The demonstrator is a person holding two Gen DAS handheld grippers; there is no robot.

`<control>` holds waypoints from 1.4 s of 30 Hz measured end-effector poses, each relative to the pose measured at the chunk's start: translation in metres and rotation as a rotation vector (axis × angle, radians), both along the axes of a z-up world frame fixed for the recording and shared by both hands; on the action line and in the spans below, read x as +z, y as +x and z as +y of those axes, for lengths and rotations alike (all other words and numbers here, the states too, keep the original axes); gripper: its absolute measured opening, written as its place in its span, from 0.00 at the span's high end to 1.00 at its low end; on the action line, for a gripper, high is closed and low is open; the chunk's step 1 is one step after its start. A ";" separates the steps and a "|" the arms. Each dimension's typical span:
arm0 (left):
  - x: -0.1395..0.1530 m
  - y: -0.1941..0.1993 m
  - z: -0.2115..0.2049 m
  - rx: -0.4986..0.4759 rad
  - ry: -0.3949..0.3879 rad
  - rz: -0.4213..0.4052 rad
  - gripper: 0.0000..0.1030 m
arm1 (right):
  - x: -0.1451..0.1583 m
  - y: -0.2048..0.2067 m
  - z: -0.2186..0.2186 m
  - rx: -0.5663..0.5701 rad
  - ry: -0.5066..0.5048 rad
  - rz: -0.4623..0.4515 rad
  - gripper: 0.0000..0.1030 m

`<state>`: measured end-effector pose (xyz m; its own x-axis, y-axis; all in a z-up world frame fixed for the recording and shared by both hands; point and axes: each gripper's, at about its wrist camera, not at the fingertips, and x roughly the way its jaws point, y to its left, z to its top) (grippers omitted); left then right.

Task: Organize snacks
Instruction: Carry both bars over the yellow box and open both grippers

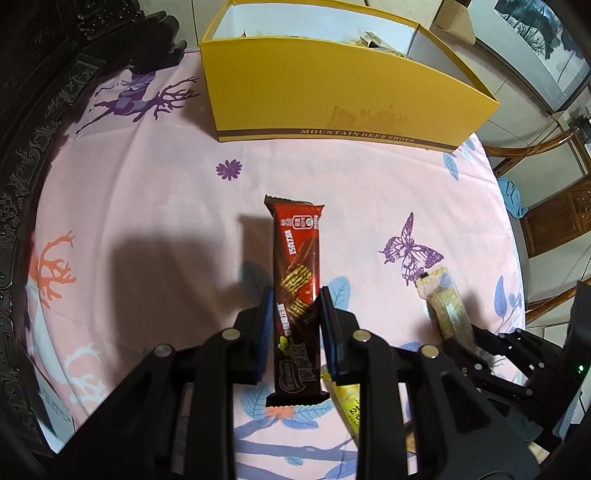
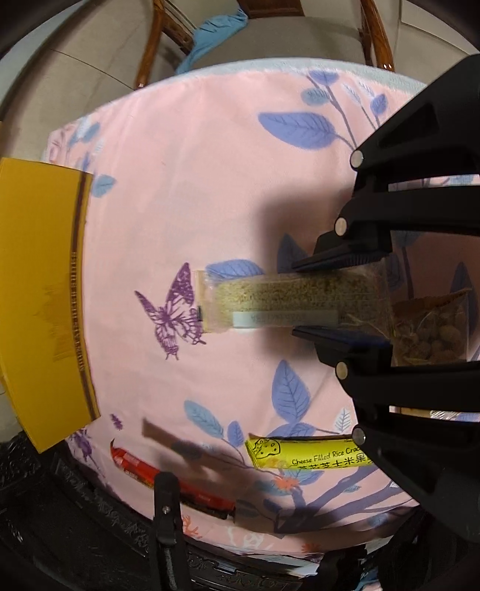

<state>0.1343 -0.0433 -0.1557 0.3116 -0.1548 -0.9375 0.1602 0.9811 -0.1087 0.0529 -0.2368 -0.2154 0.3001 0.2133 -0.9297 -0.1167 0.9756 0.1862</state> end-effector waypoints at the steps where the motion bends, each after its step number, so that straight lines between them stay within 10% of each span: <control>1: 0.000 0.000 0.001 0.002 -0.002 0.000 0.77 | -0.001 0.003 0.003 0.009 -0.008 0.010 0.70; 7: -0.001 0.000 0.003 0.008 -0.013 0.005 0.77 | -0.007 0.030 0.029 0.085 -0.101 0.079 0.50; 10: 0.001 -0.001 0.005 0.007 -0.016 0.002 0.77 | -0.006 0.034 0.044 0.128 -0.157 0.046 0.71; 14: 0.005 0.001 0.009 0.019 -0.023 -0.008 0.77 | 0.003 0.030 0.047 0.125 -0.136 -0.015 0.71; 26: 0.042 0.028 0.005 0.032 -0.067 -0.082 0.77 | 0.081 0.058 0.017 0.035 -0.062 -0.239 0.71; 42: 0.150 0.170 -0.021 0.055 -0.045 -0.302 0.77 | 0.209 0.191 -0.001 -0.012 -0.025 -0.531 0.72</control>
